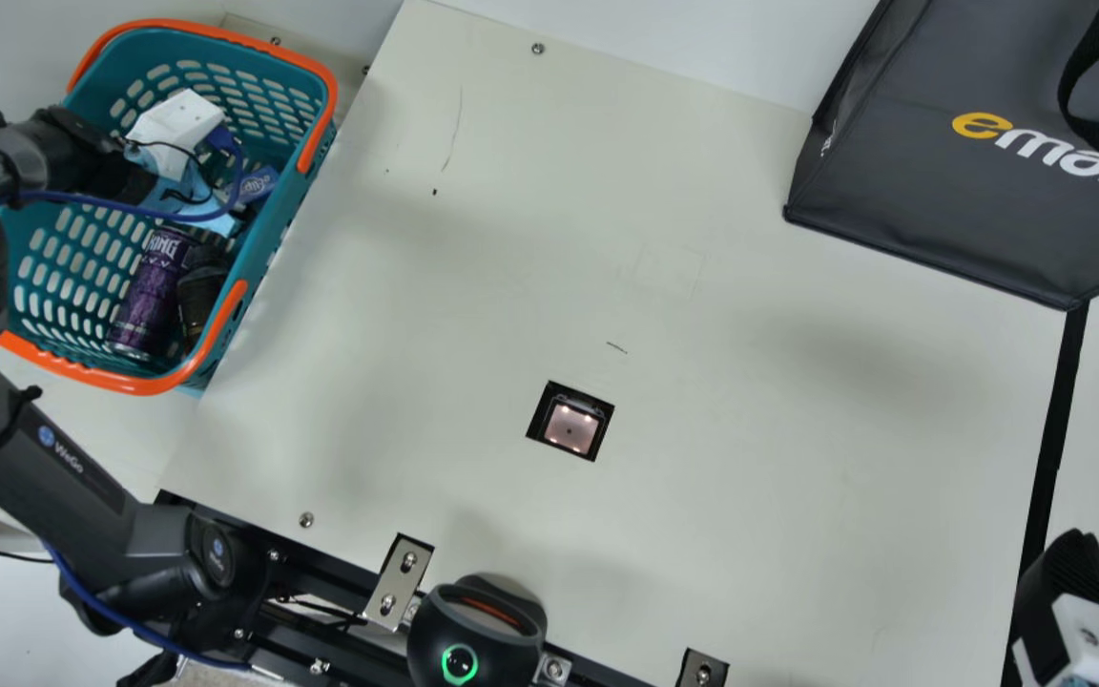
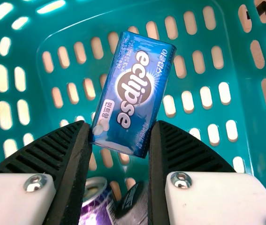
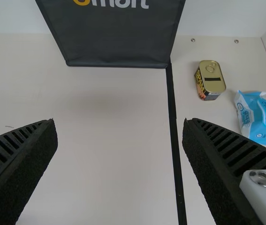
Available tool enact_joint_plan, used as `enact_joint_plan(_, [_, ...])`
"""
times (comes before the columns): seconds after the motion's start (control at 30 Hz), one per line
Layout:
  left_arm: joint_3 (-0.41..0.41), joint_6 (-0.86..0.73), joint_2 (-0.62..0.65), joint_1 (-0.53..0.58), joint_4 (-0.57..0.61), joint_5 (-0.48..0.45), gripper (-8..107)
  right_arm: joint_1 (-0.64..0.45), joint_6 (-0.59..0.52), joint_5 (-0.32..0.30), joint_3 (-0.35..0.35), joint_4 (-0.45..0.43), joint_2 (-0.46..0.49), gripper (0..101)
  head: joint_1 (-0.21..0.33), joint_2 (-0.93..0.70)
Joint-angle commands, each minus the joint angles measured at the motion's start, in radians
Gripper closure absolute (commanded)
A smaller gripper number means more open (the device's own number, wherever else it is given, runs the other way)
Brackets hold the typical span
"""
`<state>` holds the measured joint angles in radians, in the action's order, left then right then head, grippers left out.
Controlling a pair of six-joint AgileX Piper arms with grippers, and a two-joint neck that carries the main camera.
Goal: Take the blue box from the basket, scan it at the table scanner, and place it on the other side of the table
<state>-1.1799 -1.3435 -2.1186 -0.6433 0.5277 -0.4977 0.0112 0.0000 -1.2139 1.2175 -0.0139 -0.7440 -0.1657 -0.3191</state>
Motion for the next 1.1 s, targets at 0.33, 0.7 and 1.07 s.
enact_joint_plan(0.33, [0.023, 0.036, 0.071, -0.027, -0.024, -0.008, 107, 0.000, 0.000, 0.001, 0.000, 0.000, 0.000, 6, 0.027, -0.002])
enact_joint_plan(0.7, [0.034, 0.078, 0.156, -0.058, -0.028, -0.024, 107, 0.000, 0.000, 0.001, 0.000, 0.000, 0.000, 6, 0.027, -0.002])
enact_joint_plan(1.07, [0.083, 0.175, 0.306, -0.063, -0.024, -0.038, 107, 0.000, 0.000, 0.001, 0.000, 0.000, 0.000, 6, 0.027, -0.002])
